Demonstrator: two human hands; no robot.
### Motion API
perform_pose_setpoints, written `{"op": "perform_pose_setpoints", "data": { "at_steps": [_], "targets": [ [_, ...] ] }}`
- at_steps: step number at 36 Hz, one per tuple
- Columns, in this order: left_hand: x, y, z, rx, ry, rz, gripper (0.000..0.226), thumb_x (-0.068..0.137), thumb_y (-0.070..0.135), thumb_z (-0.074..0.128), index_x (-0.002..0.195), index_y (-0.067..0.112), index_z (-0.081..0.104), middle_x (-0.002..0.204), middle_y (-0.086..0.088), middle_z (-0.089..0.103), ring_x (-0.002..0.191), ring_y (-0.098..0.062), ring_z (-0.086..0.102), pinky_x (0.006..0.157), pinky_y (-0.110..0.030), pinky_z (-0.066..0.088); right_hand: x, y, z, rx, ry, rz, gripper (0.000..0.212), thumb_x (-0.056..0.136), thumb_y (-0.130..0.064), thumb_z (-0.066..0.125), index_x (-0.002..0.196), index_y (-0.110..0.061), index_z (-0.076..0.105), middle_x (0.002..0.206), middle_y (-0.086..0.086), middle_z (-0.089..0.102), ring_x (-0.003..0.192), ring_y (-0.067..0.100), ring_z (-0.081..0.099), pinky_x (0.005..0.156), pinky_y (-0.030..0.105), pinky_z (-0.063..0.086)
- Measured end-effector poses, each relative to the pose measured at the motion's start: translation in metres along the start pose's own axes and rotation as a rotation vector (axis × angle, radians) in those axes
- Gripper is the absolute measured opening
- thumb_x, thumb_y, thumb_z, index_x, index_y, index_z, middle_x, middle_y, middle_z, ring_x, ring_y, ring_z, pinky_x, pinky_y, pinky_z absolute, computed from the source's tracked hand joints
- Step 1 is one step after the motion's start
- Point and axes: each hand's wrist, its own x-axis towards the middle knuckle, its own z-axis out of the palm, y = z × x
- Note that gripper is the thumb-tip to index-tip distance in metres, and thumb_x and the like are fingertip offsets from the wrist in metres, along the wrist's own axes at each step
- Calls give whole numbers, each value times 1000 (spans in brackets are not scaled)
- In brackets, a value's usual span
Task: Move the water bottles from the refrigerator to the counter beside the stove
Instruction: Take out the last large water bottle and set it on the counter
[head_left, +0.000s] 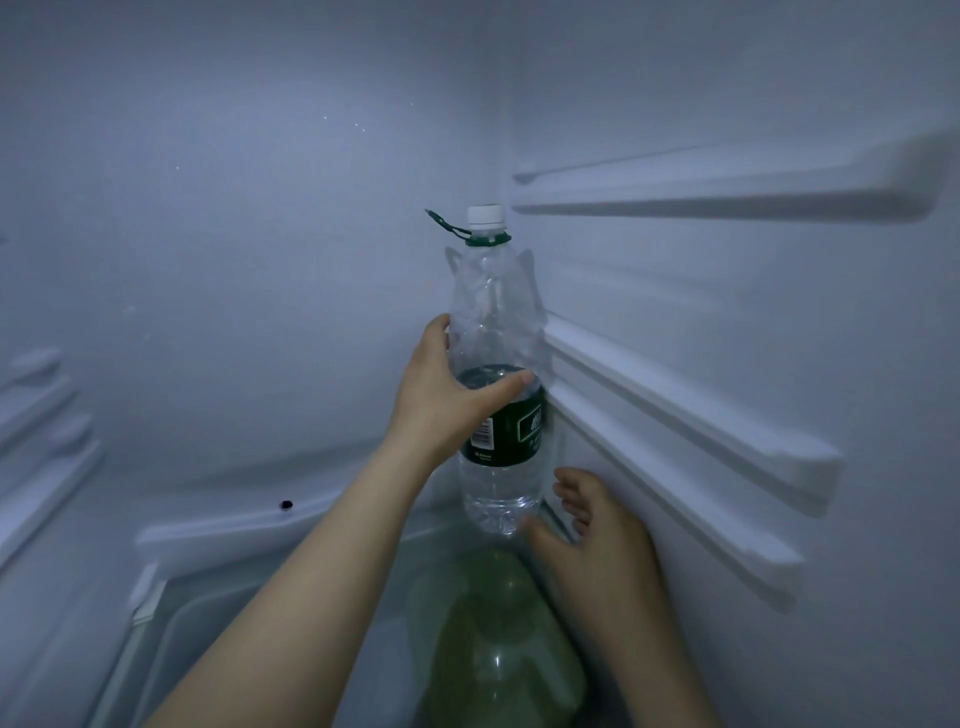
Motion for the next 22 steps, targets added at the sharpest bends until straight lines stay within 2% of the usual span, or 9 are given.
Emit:
{"op": "perform_pose_setpoints", "data": {
  "at_steps": [3, 5, 9, 11, 14, 16, 18, 20, 22],
  "targets": [
    [6, -1, 2, 2, 0, 1, 80, 63, 43, 83, 128, 29, 39, 117, 14, 54, 107, -10, 54, 87, -27, 47, 3, 1, 2, 4, -5, -4, 54, 80, -26, 75, 128, -25, 52, 106, -20, 53, 94, -2, 51, 84, 12, 38],
    [9, -1, 3, -1, -3, -7, 77, 63, 41, 84, 125, 28, 40, 115, 12, 55, 104, -10, 56, 83, -23, 47, 5, 1, 2, 6, -7, -8, 50, 80, -22, 75, 124, -25, 53, 91, -29, 51, 80, -12, 51, 71, 2, 37],
    [8, -1, 0, -25, -5, 0, 61, 66, 34, 84, 108, 35, 40, 93, 26, 53, 83, 11, 52, 63, -6, 38, 10, 3, 4, -13, -26, -15, 44, 81, -19, 73, 117, -31, 49, 83, -34, 42, 73, -21, 43, 60, -3, 35],
    [6, -2, -2, -47, -2, -13, 61, 67, 34, 83, 108, 36, 38, 93, 26, 51, 83, 12, 51, 64, -7, 38, 13, 3, 5, -25, -37, -9, 45, 81, -20, 73, 118, -30, 49, 83, -34, 42, 73, -19, 43, 59, -3, 36],
    [3, -4, -6, -84, 19, -31, 66, 67, 35, 83, 118, 32, 41, 106, 18, 55, 95, -2, 55, 71, -13, 42, 17, 4, 9, -34, -50, -14, 53, 80, -19, 74, 127, -23, 50, 90, -31, 48, 75, -14, 46, 62, 0, 38],
    [1, -6, -9, -93, 21, -39, 75, 67, 35, 83, 128, 27, 40, 113, 13, 54, 102, -8, 54, 76, -19, 43, 20, 3, 12, -44, -69, -21, 61, 80, -21, 74, 134, -19, 46, 114, -16, 59, 86, -6, 49, 71, 5, 36],
    [-1, -6, -13, -101, 22, -38, 76, 67, 33, 83, 130, 25, 40, 111, 13, 53, 102, -9, 54, 75, -18, 44, 22, 1, 14, -52, -86, -19, 69, 80, -25, 75, 140, -18, 41, 132, -3, 55, 103, 4, 50, 82, 15, 36],
    [-3, -8, -15, -108, 25, -44, 77, 66, 33, 83, 130, 25, 40, 113, 11, 54, 104, -10, 56, 80, -22, 47, 24, -1, 16, -43, -93, -24, 73, 79, -27, 75, 141, -19, 38, 132, -2, 55, 114, 12, 53, 84, 20, 38],
    [-5, -10, -17, -117, 36, -52, 80, 65, 34, 84, 131, 24, 40, 118, 8, 55, 107, -13, 57, 87, -29, 49, 28, -2, 18, -27, -100, -36, 70, 76, -27, 77, 136, -21, 41, 114, -8, 58, 105, 13, 55, 80, 22, 41]
  ]
}}
